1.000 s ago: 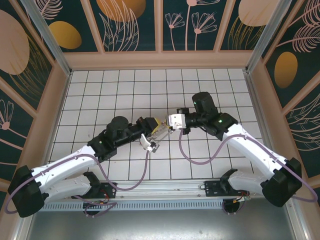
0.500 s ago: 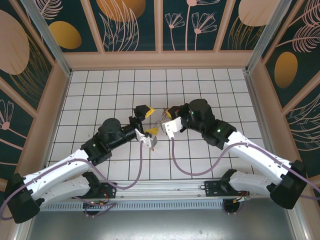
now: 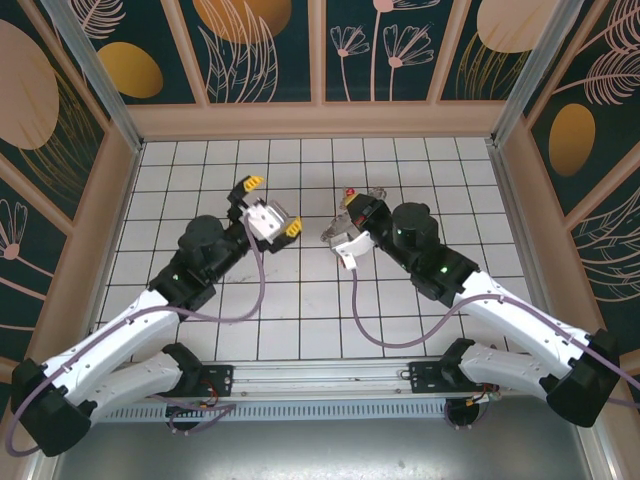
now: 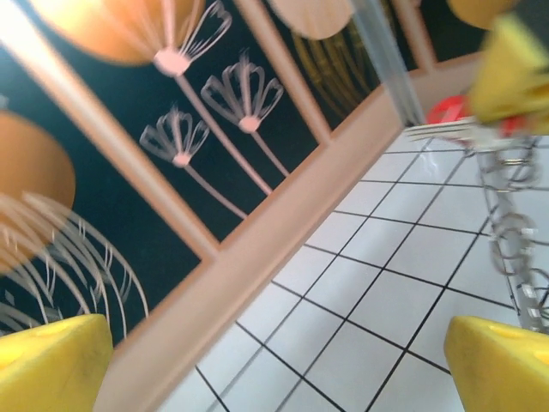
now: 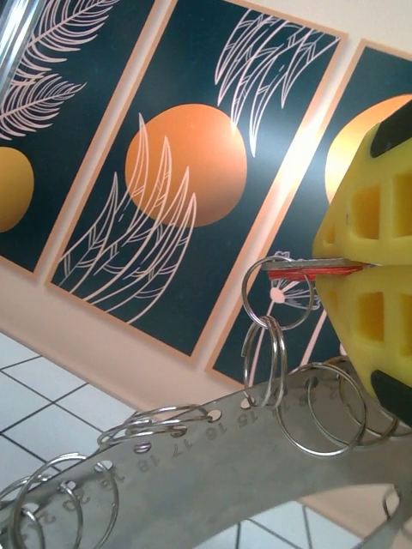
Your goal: Put the keys on the keyring
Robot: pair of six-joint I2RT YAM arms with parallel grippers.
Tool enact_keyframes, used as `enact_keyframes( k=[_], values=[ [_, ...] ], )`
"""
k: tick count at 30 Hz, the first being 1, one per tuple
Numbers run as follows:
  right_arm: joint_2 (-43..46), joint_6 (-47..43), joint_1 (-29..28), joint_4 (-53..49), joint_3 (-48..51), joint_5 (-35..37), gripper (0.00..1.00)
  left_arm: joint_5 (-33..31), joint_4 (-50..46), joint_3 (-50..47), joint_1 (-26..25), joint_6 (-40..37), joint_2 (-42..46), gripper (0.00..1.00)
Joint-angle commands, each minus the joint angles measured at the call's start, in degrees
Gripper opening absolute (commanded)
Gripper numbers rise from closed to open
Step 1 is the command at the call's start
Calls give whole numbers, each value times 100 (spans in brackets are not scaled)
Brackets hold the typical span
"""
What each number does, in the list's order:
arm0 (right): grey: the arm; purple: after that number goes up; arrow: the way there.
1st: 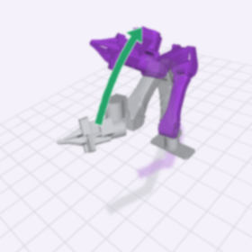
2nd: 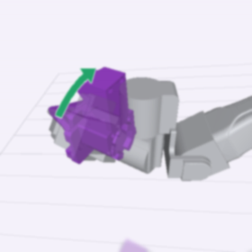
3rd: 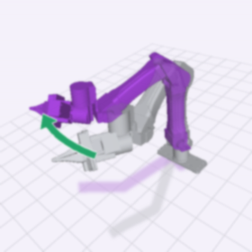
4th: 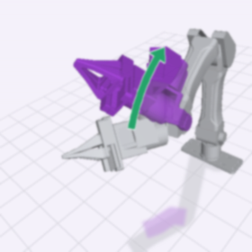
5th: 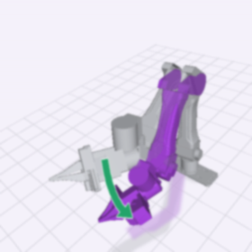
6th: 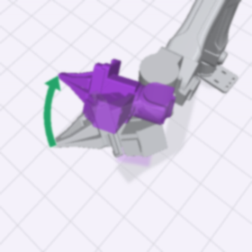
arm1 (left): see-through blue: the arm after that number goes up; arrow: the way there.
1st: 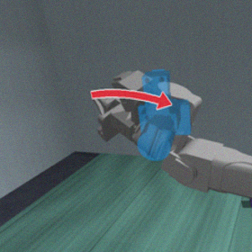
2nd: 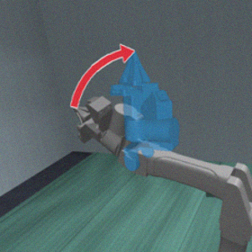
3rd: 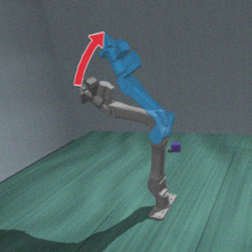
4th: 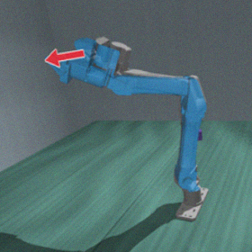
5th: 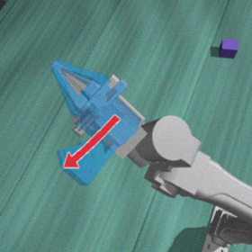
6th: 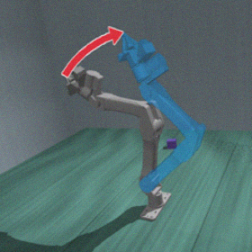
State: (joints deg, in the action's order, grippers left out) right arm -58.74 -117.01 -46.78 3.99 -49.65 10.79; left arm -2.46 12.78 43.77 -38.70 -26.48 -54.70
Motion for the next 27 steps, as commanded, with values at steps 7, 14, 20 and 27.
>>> enact_keyframes(
  k=[7, 14, 20, 27],
  values=[
    [46, -797, 55, -458, -1033, 31, 0, 1548, -317, 281, 1416, 2955, -896, 99],
    [-198, 835, -702, -1328, -1107, 400, 0, 1970, -295, 174, 2702, 5129, -1263, 99],
    [-343, 2572, -1493, -2013, -818, 647, 0, 2267, -472, 151, 3111, 5243, -1397, 99],
    [-340, 4658, -1795, -2058, -24, -199, 0, 1646, -286, -360, 3263, 4896, -1079, 99]
  ],
)
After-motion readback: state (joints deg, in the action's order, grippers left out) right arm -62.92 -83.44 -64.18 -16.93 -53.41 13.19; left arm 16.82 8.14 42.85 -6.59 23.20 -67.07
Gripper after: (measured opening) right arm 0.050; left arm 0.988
